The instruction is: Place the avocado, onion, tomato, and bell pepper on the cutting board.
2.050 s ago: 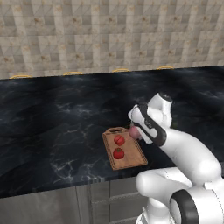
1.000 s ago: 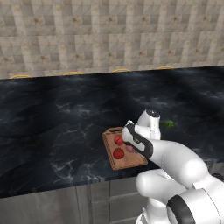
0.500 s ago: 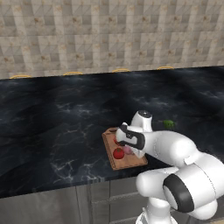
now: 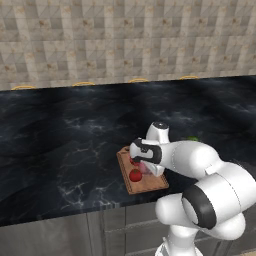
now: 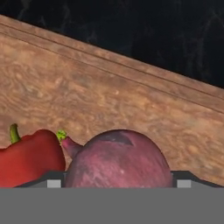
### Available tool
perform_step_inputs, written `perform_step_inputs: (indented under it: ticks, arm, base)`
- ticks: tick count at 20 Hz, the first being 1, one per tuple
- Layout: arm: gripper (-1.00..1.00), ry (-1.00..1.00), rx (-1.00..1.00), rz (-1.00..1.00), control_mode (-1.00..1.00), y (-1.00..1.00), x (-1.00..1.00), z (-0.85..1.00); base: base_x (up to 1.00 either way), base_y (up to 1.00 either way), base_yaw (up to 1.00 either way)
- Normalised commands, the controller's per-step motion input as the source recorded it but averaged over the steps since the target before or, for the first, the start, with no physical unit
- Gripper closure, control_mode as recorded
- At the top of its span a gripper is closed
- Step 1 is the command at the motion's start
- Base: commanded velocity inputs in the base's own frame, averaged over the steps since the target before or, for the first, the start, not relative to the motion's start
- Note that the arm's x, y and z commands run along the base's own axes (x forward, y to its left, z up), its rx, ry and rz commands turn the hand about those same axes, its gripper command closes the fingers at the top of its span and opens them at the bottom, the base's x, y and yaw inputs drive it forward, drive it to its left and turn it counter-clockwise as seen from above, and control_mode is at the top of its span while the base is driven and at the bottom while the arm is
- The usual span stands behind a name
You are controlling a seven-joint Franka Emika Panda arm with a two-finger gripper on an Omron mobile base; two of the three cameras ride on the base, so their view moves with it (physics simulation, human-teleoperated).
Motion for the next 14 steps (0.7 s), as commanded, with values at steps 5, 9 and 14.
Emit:
perform_step_inputs:
  ticks: [5,9,14]
  arm:
    - [-1.0,0.02,-0.02,-0.02,-1.0,0.0,0.0,0.18]
    - [-1.0,0.08,-0.1,-0.04,-1.0,-0.11,0.0,0.24]
    - [-1.0,0.11,-0.11,-0.07,-1.0,-0.29,-0.01,0.32]
  base:
    - [0.0,0.0,0.0]
    - [0.0,0.0,0.0]
    - [0.0,0.0,0.0]
